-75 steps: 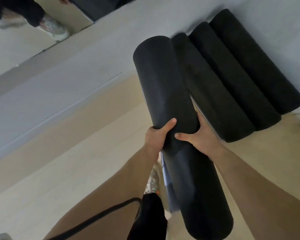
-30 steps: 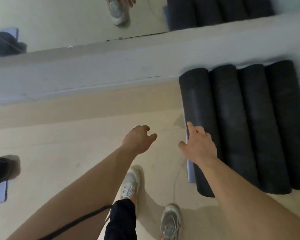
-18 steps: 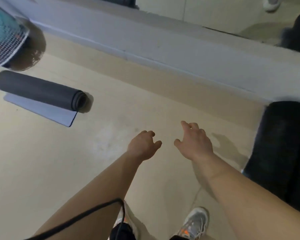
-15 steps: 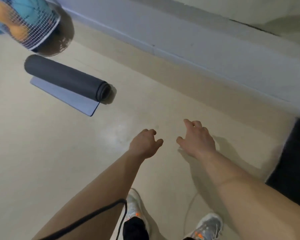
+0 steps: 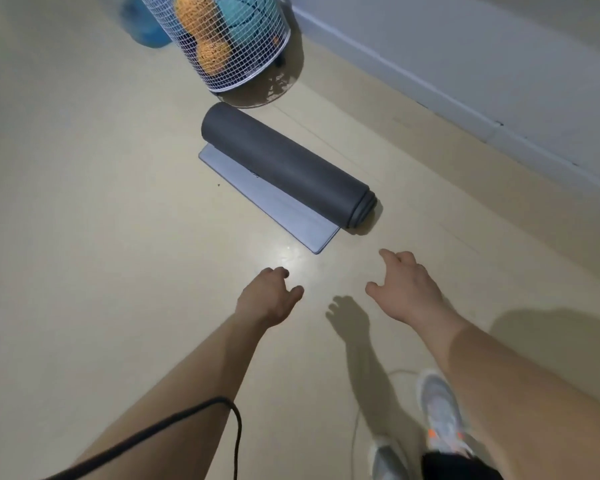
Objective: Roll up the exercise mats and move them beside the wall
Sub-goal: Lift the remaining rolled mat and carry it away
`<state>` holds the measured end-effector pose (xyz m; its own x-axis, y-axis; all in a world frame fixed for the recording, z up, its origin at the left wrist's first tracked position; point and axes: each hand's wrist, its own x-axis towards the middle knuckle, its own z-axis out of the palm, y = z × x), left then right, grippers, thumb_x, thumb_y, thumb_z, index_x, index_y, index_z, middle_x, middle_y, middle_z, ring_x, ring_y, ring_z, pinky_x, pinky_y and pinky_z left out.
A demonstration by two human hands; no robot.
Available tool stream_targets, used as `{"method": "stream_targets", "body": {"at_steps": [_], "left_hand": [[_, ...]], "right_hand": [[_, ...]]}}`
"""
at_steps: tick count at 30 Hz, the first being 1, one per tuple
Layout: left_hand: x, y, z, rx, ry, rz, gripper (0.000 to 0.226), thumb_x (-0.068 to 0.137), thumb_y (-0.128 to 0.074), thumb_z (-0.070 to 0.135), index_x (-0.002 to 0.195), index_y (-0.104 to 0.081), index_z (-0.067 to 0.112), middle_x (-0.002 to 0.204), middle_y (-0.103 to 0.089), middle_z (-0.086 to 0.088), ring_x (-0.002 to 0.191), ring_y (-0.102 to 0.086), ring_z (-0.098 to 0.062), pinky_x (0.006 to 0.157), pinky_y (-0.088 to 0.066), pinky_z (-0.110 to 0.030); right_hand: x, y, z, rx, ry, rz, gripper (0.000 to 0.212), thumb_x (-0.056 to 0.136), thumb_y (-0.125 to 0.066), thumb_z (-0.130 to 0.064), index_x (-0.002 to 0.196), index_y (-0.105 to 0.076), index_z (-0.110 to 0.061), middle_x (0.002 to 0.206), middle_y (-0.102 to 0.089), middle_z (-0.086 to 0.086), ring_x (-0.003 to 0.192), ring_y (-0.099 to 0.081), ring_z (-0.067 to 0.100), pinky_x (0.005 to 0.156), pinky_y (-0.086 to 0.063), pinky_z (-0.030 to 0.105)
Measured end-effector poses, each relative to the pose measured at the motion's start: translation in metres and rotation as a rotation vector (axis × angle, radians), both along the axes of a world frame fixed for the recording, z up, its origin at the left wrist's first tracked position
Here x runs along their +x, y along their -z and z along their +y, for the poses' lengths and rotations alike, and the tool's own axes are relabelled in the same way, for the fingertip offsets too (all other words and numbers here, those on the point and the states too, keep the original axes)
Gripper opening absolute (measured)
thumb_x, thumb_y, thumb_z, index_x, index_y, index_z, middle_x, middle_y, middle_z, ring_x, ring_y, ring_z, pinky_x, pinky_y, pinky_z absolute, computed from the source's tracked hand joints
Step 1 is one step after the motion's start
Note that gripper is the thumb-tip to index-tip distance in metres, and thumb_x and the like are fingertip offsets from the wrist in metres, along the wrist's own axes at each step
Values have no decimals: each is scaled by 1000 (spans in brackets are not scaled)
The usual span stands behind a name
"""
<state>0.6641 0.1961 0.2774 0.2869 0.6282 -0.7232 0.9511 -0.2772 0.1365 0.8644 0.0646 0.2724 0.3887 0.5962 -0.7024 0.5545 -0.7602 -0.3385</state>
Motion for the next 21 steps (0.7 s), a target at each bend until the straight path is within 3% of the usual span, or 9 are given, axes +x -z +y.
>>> {"method": "stream_targets", "body": {"at_steps": [5,12,18,21], "left_hand": [[4,36,117,20,25,6,59,103,-51,45,154,-42,16,154,-46,-4,133,-52,-25,102,-44,-37],[31,130,306,70,106,18,63,102,-56,42,153,-38,9,154,-47,-13,139,-47,-33,109,-40,-41],[55,204,446,326,213,-32,74,99,-58,53,144,-38,-3,143,-45,-27,133,-40,-47,112,-32,-53],[67,234,512,422,115,-86,95,93,-63,62,153,-27,-1,153,-35,-28,142,-31,-48,116,-29,-58]], "right_hand": [[-2,47,82,-44,65,-13,71,97,-56,-39,159,-25,-20,153,-35,10,134,-43,35,102,-41,41],[3,162,194,-115,480,86,76,91,-66,-40,153,-31,-13,148,-38,19,133,-46,38,108,-43,44],[8,227,265,-133,806,-74,89,102,-53,-45,163,-4,-3,164,-13,26,144,-28,47,114,-32,50],[14,252,282,-157,997,-157,90,104,-47,-49,162,2,-1,165,-9,26,145,-23,48,116,-29,53]]}}
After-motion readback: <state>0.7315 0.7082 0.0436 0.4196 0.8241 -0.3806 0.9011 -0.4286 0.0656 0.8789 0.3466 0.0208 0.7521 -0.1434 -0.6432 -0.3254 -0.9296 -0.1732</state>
